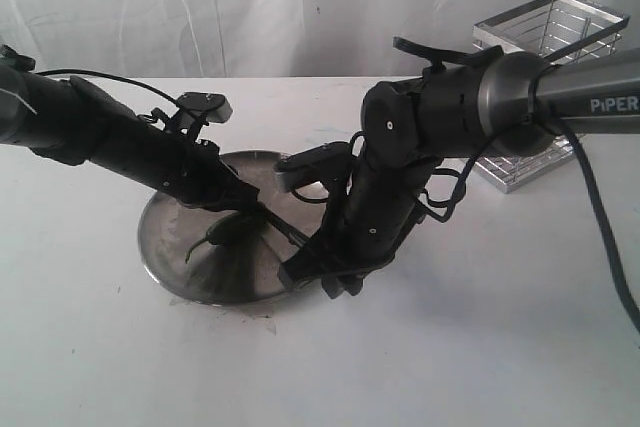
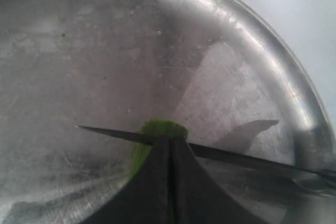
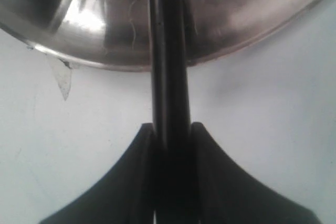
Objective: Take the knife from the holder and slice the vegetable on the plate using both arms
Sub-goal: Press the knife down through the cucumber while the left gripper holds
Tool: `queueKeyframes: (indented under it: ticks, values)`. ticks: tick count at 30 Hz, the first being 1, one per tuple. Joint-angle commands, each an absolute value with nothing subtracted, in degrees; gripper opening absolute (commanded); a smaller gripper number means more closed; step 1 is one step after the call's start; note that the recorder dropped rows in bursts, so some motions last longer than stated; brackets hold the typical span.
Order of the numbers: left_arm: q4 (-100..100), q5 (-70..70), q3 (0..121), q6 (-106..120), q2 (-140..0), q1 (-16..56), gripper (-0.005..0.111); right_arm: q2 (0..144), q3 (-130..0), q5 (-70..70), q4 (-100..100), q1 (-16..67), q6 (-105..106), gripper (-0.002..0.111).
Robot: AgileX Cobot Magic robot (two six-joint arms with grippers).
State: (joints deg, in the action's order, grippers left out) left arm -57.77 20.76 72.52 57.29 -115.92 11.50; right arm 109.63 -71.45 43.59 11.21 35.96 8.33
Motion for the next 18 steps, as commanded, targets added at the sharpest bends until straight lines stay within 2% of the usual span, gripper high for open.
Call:
queueKeyframes:
  ticks: [1,8,12,18]
  values:
    - [-54.8,17.1,69.5,56.8,-118.8,11.5,0.000,109.5,-71.9,42.2,10.5,35.9,7.4,0.000]
    - [-55.4,16.5,69.5,56.6,-116.3,11.5,0.000,109.5,-71.9,41.9,10.5,35.9,7.4,0.000]
    - [-61.9,14.6,69.5,57.0,-110.4,11.5,0.000,109.5,-71.9,42.6,10.5,35.9,7.3,0.000]
    - [-71.0,13.4,69.5,64.3,-112.2,11.5,0.000,109.5,-71.9,42.6,10.6,35.9,7.3,0.000]
